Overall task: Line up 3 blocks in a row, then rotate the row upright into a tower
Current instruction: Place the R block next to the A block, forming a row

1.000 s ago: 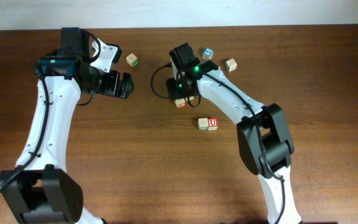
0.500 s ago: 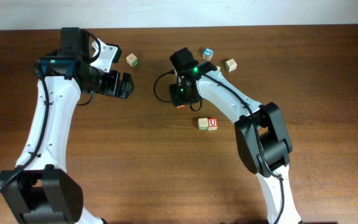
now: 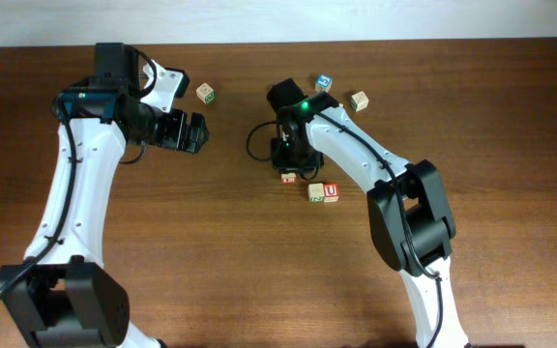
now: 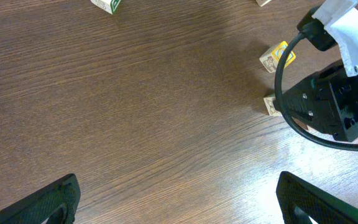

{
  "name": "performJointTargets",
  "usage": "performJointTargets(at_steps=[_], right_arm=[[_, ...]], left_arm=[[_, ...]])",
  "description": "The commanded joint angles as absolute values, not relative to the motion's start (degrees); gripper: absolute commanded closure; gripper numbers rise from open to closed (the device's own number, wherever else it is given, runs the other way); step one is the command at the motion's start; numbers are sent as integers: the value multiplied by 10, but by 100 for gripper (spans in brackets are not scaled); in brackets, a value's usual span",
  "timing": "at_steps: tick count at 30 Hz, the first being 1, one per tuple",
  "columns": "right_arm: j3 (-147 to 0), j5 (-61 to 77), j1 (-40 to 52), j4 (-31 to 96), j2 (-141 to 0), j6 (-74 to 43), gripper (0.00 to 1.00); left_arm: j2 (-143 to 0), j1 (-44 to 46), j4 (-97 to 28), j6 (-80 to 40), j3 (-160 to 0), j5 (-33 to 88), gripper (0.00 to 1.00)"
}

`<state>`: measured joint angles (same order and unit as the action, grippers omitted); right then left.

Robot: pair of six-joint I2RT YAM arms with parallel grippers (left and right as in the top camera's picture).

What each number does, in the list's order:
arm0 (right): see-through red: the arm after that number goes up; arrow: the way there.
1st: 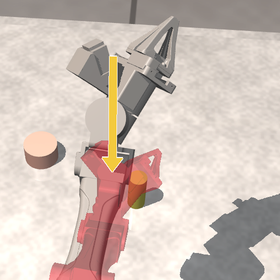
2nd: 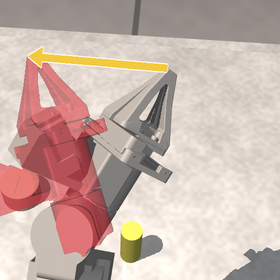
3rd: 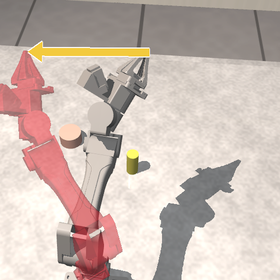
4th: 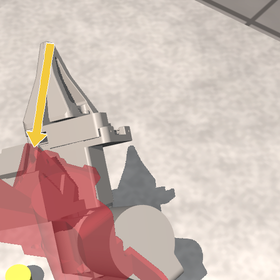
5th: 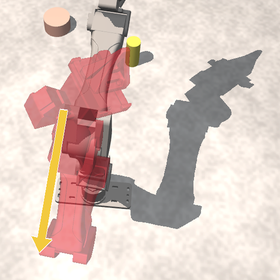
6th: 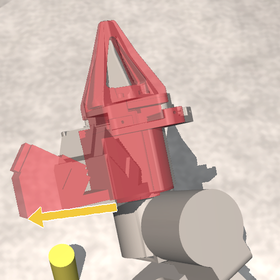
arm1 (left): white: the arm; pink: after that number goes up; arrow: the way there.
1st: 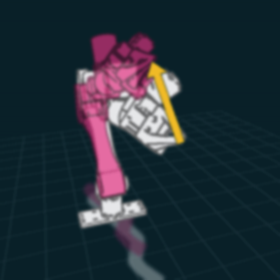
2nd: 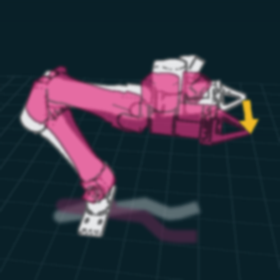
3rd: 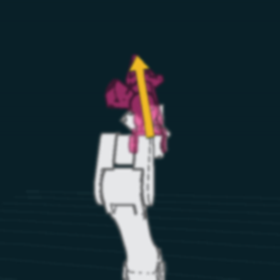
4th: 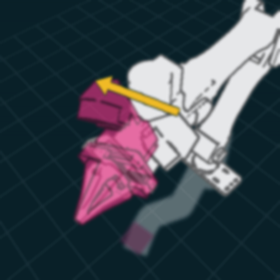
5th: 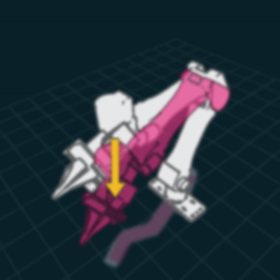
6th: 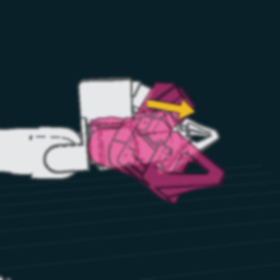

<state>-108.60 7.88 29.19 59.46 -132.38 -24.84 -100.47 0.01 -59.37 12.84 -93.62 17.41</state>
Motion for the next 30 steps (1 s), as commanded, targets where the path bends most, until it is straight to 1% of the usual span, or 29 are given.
performJointTargets(at_steps=[1,8,21,23,25,26,30], right_arm=[[-1079,72,296,637,-1329,-261,75],[-1079,71,296,695,-1329,-260,75],[-1079,69,296,731,-1329,-260,75],[-1079,69,296,732,-1329,-258,66],[-1079,69,296,733,-1329,-258,59],[-1080,69,296,733,-1329,-258,57],[-1085,69,296,733,-1328,-258,57]], left_arm=[[-1004,-2,-594,130,-948,182,1],[-1004,-2,-594,130,-948,182,1],[-1004,-2,-594,130,-948,182,1],[-1004,-2,-594,130,-948,182,1],[-1004,-2,-594,130,-948,182,1],[-1004,-2,-594,130,-948,182,1],[-1004,-2,-594,130,-948,182,1]])
